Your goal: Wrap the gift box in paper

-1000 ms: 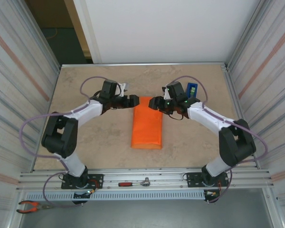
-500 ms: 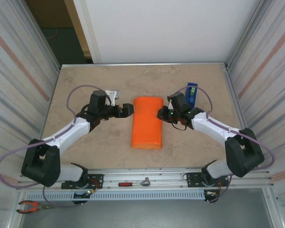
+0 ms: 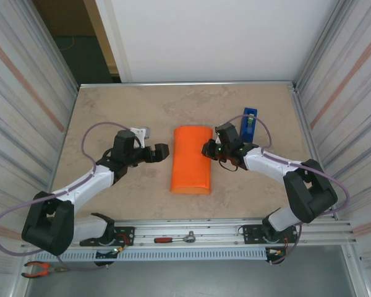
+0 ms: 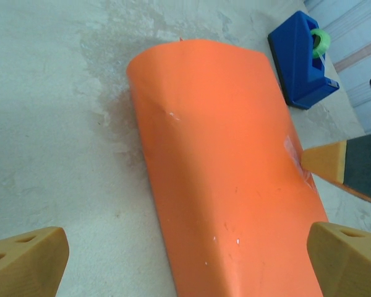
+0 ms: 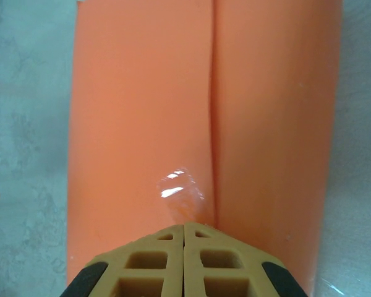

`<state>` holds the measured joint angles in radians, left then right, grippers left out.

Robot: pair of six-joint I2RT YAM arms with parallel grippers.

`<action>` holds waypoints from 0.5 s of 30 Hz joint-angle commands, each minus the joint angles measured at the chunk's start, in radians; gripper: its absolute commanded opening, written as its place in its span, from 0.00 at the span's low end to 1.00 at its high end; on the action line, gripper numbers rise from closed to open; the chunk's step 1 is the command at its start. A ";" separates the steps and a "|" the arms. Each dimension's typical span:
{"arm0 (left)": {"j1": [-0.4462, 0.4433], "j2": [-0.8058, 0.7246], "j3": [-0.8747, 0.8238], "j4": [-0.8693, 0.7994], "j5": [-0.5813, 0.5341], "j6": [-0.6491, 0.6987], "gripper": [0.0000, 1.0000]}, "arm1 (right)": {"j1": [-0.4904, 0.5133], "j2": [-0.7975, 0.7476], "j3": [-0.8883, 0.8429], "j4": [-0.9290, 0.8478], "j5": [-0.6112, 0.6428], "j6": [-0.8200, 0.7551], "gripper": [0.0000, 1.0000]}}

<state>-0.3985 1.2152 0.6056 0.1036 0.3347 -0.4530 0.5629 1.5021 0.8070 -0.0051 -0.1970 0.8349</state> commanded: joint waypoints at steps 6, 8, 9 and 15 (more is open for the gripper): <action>0.003 -0.069 -0.023 0.036 -0.087 -0.022 0.99 | 0.006 0.028 -0.055 0.089 -0.003 0.072 0.07; 0.003 -0.075 -0.024 0.038 -0.090 -0.031 0.99 | 0.005 0.013 -0.055 0.090 -0.012 0.072 0.06; 0.003 -0.076 -0.024 0.036 -0.089 -0.037 0.99 | 0.006 -0.002 -0.055 0.082 -0.008 0.072 0.07; 0.003 -0.074 0.000 -0.007 -0.061 -0.050 0.99 | -0.001 -0.138 -0.025 -0.086 0.097 0.012 0.09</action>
<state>-0.3985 1.1595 0.5941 0.1093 0.2657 -0.4908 0.5629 1.4395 0.7673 0.0040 -0.1692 0.8791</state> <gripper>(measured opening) 0.988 0.085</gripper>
